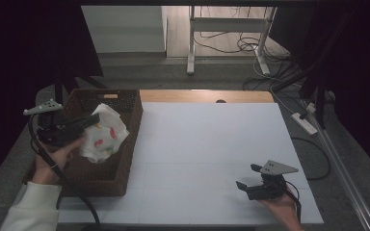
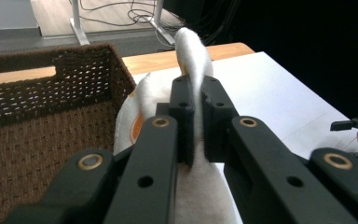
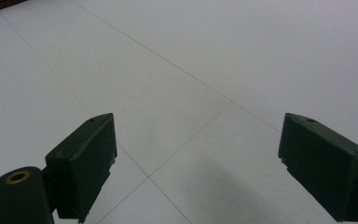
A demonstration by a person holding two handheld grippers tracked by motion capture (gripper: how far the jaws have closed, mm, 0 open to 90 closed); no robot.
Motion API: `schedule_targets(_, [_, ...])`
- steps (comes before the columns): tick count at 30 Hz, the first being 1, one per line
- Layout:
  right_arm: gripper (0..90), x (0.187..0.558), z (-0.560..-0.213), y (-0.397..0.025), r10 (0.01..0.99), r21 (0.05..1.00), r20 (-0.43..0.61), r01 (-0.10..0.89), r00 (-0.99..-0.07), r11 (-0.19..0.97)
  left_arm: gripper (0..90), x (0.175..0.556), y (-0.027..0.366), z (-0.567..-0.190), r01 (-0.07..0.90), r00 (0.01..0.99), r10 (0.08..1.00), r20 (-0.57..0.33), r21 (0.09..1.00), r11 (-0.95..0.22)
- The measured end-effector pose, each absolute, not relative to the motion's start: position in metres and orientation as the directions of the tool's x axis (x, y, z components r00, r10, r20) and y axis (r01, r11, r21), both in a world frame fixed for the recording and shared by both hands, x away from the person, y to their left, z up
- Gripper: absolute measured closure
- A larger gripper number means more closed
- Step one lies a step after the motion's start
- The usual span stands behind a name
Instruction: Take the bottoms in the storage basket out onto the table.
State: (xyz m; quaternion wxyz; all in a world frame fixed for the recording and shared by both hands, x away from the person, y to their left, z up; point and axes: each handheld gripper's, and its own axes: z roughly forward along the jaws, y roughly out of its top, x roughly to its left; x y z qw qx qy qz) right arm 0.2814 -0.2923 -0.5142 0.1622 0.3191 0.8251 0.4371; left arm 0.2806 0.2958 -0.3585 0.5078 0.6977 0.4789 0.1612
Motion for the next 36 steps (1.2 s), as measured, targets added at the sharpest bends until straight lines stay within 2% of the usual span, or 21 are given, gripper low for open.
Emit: schedule_targets(36, [11.5,0.282,-0.515,-0.292,0.668,0.826,0.013,0.385,-0.744,0.413,84.9,0.287,0.243,-0.343,0.466,0.603,0.751,-0.269,0.883,-0.059])
